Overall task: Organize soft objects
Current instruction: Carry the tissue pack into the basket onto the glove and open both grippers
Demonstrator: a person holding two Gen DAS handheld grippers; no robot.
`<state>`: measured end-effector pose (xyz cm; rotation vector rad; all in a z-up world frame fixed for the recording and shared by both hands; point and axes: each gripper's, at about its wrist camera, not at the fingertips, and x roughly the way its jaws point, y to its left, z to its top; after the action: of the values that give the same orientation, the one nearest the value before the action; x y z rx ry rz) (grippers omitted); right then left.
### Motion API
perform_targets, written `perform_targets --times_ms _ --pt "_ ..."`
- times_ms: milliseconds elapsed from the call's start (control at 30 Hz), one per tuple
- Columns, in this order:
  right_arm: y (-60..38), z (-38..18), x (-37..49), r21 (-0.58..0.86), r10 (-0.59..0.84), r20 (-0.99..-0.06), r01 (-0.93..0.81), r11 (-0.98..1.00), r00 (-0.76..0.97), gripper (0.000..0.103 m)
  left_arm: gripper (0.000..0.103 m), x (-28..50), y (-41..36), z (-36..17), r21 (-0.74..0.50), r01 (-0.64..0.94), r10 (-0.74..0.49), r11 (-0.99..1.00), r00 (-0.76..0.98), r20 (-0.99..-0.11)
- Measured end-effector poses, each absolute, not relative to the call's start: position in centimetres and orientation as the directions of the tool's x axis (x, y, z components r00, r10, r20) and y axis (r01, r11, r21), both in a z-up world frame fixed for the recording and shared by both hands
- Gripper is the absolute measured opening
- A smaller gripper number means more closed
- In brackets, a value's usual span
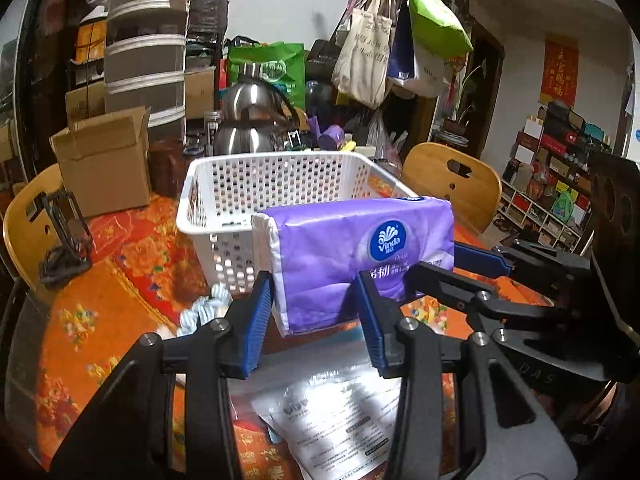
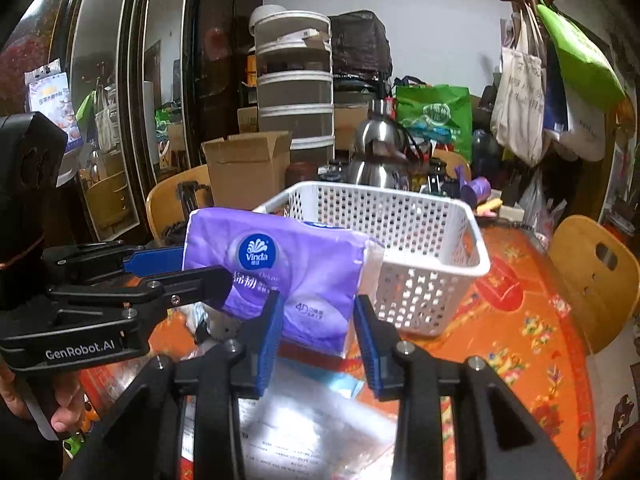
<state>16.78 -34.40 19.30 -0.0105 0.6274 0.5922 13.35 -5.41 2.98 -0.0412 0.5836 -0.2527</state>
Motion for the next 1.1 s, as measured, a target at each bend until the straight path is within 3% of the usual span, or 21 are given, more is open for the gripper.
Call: perform_targets --times_ms 500,1033,1100 --pt "-34.8 24.5 26.7 0.177 0.508 -0.540 -0.500 0.848 0.671 0.035 0.039 23.2 -5.7 10.6 -0.106 0.259 -0.275 0.960 0.804 -0.528" --pt "-33.1 20.5 35.7 0.222 0.511 -0.607 -0.487 0.845 0.609 0.035 0.040 35.5 -4.7 7.2 -0.152 0.202 -0.253 0.967 0.751 -0.610" --pt "-32.9 20.1 36.5 0.223 0.505 -0.621 -0.483 0.847 0.600 0.035 0.044 36.7 -4.4 6.7 -0.163 0.186 -0.247 0.969 0.742 -0.623"
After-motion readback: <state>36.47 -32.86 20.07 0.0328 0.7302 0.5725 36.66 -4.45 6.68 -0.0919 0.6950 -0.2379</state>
